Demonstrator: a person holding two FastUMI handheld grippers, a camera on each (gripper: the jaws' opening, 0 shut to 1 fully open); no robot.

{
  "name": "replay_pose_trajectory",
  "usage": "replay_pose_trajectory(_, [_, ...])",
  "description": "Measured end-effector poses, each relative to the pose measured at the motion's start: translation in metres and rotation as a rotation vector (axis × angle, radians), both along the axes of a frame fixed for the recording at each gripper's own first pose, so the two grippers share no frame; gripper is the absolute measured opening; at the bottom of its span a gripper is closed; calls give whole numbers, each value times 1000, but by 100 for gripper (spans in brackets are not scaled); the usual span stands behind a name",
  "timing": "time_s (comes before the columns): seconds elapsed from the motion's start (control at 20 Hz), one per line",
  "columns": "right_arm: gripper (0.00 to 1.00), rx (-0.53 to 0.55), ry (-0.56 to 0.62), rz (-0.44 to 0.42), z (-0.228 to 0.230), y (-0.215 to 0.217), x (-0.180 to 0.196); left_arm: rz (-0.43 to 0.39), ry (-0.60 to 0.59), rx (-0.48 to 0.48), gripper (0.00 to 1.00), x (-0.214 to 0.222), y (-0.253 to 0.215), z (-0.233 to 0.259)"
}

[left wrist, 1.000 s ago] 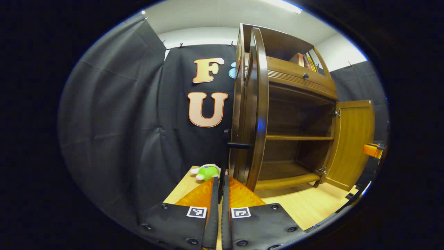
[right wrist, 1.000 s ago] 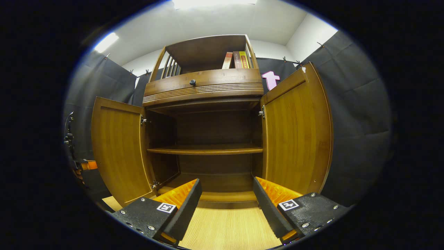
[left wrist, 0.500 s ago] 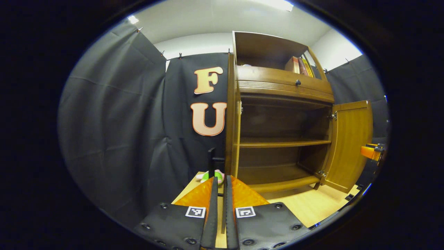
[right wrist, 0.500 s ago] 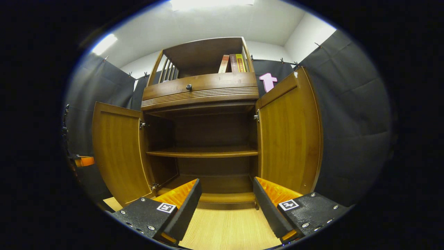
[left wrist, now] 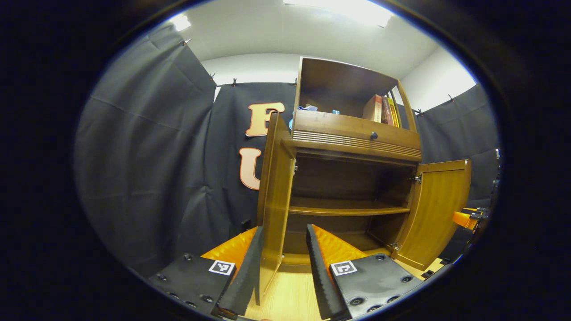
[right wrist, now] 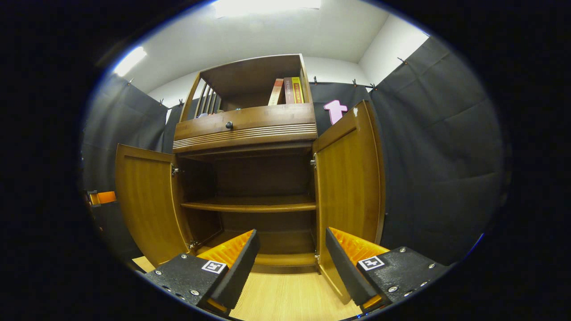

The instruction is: Open the right door of the double-door shoe cabinet with the right hand, and open the left door with the left hand.

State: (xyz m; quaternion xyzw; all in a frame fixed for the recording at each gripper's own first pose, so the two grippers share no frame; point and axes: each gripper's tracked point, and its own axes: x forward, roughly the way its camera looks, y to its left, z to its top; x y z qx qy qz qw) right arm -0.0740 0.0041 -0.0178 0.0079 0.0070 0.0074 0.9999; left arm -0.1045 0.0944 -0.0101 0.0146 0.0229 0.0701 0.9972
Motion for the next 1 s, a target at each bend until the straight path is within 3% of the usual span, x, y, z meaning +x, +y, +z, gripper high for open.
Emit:
replay_pose_trajectory(0.05, [92,-5,-6,-4,4,-5,0,4,-7,19,60,3,-2,4])
replay_pose_trajectory(0.2, [92,-27,-29,-21,17,-16,-1,7,-34,56,80,6,-13,13])
replay_pose_trajectory(0.5, [92,-32,-31,-34,20,-27,1,-67,-49,74,94,23,-52,19])
replay_pose_trajectory(0.7, [92,-31,-12,-44,14,-32,8,-130,-26,43,96,33,-81,10])
replay_pose_trajectory(0.75, [100,-29,-14,-44,15,-32,9,-135,-12,42,96,35,-84,7])
replay_pose_trajectory(1.0, [100,-14,-24,-32,16,-29,14,-131,8,58,96,47,-90,2])
